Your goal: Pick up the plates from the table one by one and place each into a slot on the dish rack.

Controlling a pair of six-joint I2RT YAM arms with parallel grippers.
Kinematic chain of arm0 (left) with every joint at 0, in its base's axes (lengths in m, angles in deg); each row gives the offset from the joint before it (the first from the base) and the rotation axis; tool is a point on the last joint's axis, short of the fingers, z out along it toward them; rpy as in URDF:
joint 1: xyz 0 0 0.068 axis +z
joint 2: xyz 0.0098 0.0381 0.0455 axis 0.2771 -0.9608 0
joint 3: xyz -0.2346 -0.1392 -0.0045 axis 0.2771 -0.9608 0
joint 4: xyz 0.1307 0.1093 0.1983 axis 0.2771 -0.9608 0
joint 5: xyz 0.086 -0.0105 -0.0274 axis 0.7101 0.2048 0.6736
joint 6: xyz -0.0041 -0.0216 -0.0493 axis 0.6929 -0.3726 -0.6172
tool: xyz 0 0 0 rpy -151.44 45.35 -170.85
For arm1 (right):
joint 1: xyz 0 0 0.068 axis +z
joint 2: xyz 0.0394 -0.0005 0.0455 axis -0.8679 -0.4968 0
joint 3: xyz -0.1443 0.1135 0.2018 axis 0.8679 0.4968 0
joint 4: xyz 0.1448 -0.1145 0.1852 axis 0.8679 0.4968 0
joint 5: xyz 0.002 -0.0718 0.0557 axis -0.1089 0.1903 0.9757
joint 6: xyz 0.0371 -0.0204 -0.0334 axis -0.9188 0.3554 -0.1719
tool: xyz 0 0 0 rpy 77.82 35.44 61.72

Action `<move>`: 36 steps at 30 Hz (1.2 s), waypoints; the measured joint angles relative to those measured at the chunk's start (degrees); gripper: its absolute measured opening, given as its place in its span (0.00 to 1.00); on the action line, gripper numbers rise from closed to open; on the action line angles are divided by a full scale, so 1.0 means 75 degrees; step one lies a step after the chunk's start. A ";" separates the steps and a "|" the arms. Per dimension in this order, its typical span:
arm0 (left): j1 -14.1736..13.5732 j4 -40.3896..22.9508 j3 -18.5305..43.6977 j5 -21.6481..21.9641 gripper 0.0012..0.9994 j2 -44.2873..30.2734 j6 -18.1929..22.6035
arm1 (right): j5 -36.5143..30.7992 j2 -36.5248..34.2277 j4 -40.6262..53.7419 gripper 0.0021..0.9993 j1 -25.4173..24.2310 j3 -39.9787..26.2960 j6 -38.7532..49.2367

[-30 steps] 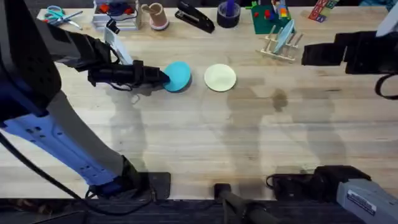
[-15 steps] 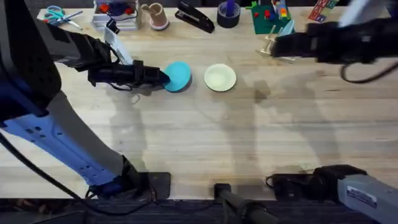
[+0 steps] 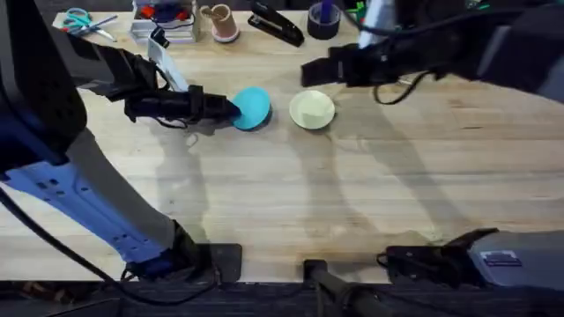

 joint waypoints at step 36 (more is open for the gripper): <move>0.0000 -0.0050 0.0020 0.0041 0.04 0.0000 0.0003 | 0.0859 -0.3532 -0.1554 0.90 0.1458 -0.1824 -0.2406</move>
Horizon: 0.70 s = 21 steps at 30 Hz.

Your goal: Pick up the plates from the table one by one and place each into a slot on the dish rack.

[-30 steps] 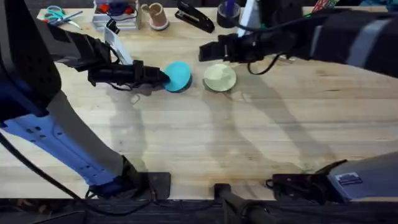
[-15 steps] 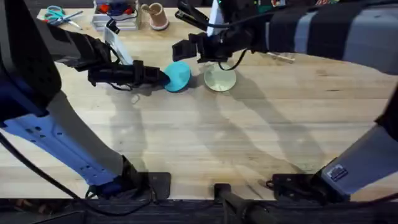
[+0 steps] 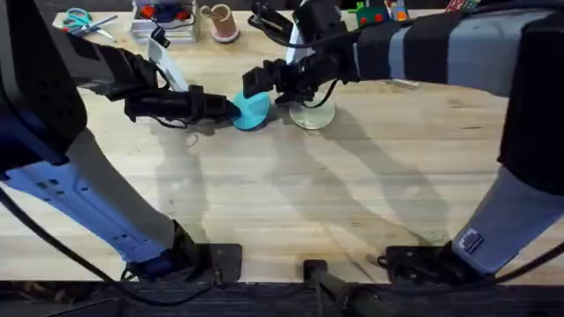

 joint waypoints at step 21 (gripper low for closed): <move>0.0038 -0.0029 0.0000 -0.0006 0.04 0.0000 -0.0003 | 0.0027 -0.0084 -0.0216 0.03 0.0217 -0.0003 -0.0398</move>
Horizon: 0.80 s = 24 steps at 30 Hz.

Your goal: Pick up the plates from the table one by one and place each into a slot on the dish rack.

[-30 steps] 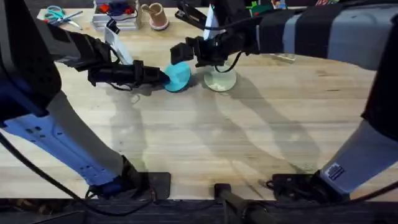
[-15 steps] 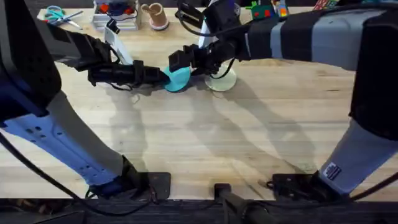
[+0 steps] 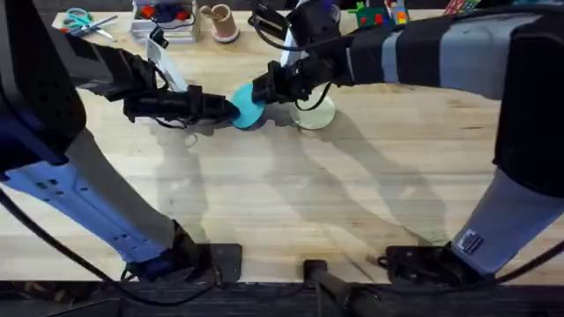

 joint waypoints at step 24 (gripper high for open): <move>-0.0194 -0.1843 -0.0006 0.2267 0.04 0.4093 -0.0441 | -0.2239 0.2759 0.3312 0.03 -0.0557 -0.0056 0.1032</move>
